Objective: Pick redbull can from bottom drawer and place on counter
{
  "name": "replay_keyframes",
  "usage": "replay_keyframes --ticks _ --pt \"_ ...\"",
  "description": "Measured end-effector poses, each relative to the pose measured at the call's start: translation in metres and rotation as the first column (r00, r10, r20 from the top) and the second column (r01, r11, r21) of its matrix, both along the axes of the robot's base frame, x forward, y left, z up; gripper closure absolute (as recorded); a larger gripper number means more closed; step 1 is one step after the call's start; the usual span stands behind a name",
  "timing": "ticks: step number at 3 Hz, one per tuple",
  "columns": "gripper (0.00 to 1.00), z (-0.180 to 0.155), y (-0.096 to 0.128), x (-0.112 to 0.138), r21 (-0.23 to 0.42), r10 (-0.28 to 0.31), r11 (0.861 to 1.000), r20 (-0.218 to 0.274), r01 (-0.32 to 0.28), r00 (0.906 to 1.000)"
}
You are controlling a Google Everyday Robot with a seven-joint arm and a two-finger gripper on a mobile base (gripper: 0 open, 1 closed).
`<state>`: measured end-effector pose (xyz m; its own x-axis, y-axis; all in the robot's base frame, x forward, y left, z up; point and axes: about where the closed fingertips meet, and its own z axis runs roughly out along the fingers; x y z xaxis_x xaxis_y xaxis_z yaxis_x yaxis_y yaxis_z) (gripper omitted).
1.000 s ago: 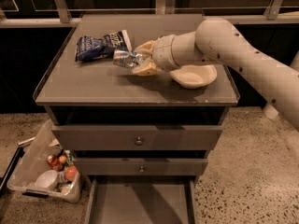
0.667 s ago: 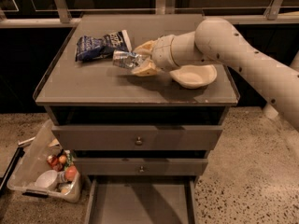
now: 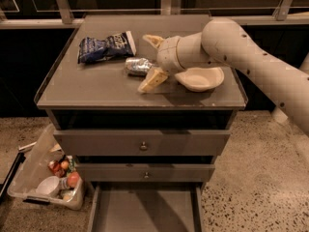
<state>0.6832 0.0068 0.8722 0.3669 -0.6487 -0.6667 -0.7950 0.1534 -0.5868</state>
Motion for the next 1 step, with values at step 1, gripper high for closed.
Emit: replay_keyframes --ticks 1 --pt "0.0 0.0 0.0 0.0 0.0 0.0 1.0 0.0 0.0 1.0"
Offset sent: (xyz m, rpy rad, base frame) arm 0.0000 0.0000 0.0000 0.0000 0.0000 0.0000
